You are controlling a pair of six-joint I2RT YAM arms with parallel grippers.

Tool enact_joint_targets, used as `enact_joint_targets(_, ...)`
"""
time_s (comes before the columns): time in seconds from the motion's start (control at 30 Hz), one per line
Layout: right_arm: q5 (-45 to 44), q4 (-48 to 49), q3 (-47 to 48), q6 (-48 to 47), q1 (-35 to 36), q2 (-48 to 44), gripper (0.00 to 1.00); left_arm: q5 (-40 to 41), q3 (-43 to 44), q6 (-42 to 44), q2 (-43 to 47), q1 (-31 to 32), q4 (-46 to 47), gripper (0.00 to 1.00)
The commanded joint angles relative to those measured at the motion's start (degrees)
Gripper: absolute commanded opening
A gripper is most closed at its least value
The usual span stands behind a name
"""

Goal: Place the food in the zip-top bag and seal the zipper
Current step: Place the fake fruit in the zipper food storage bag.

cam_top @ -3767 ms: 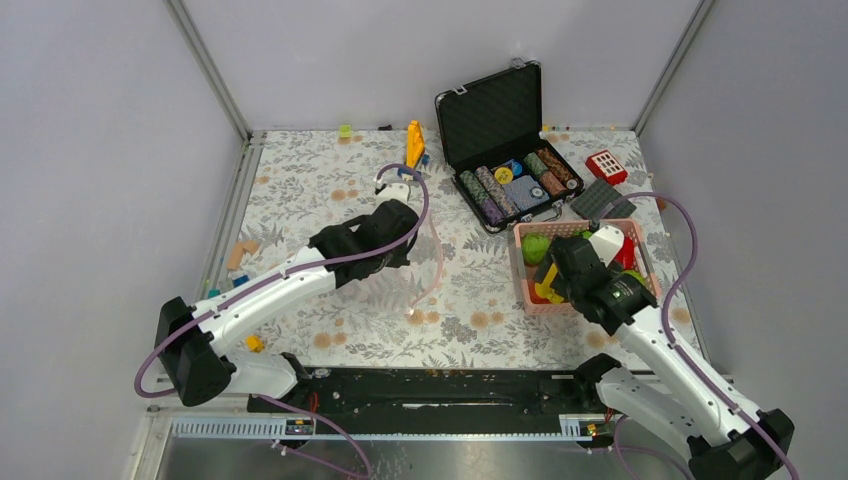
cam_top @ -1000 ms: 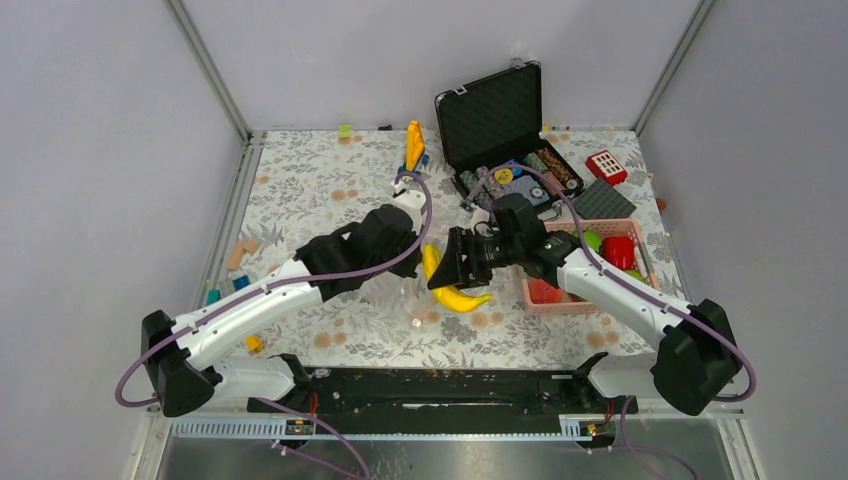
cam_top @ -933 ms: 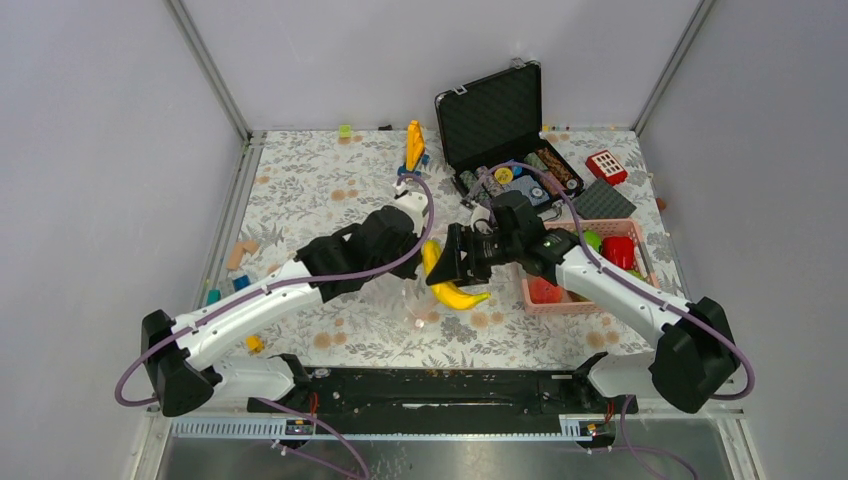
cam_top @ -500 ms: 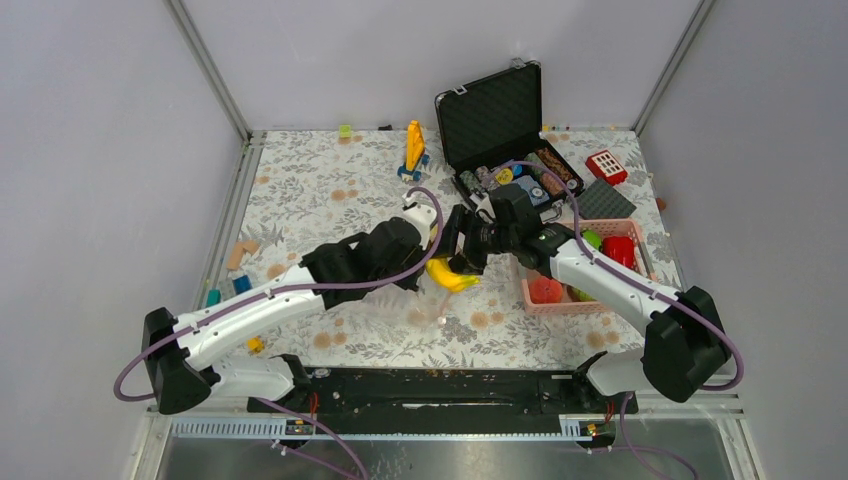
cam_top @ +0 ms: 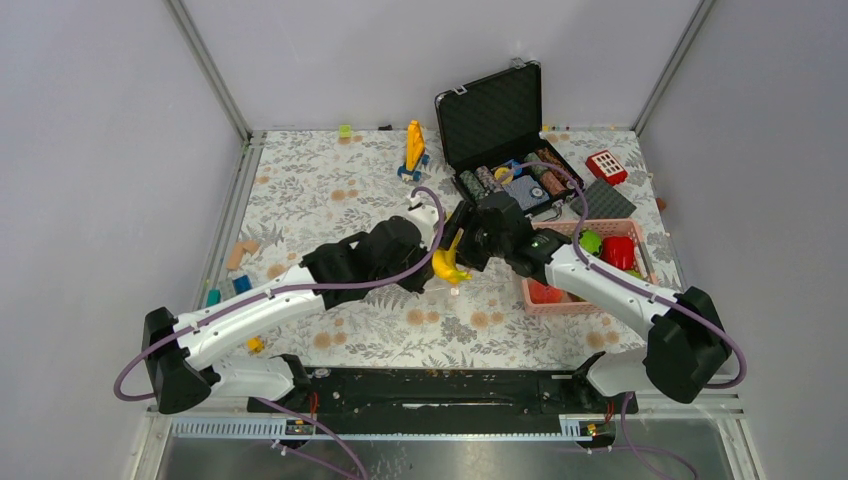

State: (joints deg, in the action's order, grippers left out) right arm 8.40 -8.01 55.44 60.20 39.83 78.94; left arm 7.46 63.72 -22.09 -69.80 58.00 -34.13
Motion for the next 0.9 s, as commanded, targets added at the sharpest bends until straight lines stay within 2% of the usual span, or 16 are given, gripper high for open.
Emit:
enact_joint_targets(0.0,-18.5,-4.2,2.0,-3.3,1.0,-1.1,0.53,-4.9,3.3,-1.8,3.2,0.9,4.0,0.0)
enact_joint_targets(0.1,-25.4,-7.6,3.7,-5.0,3.1,-0.6,0.55,-4.6,3.8,-2.4,3.5,0.9,4.1,0.0)
enact_joint_targets(0.27,-31.7,-12.0,6.8,-4.7,5.4,-0.2,0.66,-3.4,5.0,-3.0,3.1,0.8,4.4,0.0)
enact_joint_targets(0.5,-29.0,-16.6,11.0,-7.9,5.9,-0.4,0.9,1.4,4.9,-5.3,0.9,0.1,4.3,0.0)
enact_joint_targets(0.6,-26.3,-18.0,12.0,-10.2,5.9,-1.2,0.99,0.1,4.1,-7.4,0.5,-2.3,4.5,0.0)
enact_joint_targets(0.73,-25.2,-20.3,13.1,-12.5,5.9,-2.9,1.0,-4.8,1.6,-9.1,0.9,-6.1,6.8,0.0)
enact_joint_targets(0.87,-23.5,-20.4,13.3,-15.5,5.9,-5.2,1.0,-5.2,0.5,-9.5,1.8,-7.1,7.6,0.0)
